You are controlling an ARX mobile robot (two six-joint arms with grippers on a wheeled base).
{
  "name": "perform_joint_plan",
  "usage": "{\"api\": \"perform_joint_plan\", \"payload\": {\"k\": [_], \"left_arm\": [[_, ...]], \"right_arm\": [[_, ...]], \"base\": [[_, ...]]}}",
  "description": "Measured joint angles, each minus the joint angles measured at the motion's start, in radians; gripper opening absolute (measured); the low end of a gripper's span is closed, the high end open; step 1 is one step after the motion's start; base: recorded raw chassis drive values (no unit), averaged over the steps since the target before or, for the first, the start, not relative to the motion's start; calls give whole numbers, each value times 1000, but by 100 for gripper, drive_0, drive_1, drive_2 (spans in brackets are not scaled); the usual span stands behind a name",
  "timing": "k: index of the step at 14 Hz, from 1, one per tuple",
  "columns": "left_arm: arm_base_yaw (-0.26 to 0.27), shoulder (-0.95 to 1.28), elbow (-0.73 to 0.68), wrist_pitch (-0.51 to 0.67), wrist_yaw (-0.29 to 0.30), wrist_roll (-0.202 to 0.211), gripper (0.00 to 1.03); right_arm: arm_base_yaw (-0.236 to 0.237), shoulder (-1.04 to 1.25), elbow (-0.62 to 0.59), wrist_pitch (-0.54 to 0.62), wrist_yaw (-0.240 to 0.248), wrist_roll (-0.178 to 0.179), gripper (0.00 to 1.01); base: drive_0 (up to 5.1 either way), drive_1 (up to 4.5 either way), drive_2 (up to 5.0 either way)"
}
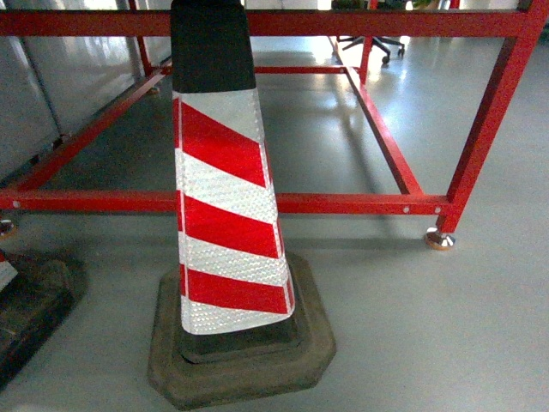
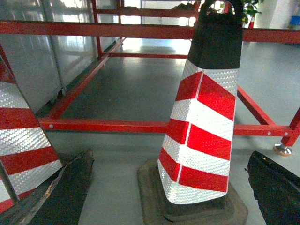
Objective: Pick blue part to blue bin on bottom shelf
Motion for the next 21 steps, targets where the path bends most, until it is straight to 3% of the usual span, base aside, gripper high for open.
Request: {"api": "perform_joint_plan", "payload": {"k": [21], "left_arm": [[0,0,0,0,1,4,98]], "right_arm": [[0,0,0,0,1,1,98]], "base": [[0,0,0]]}}
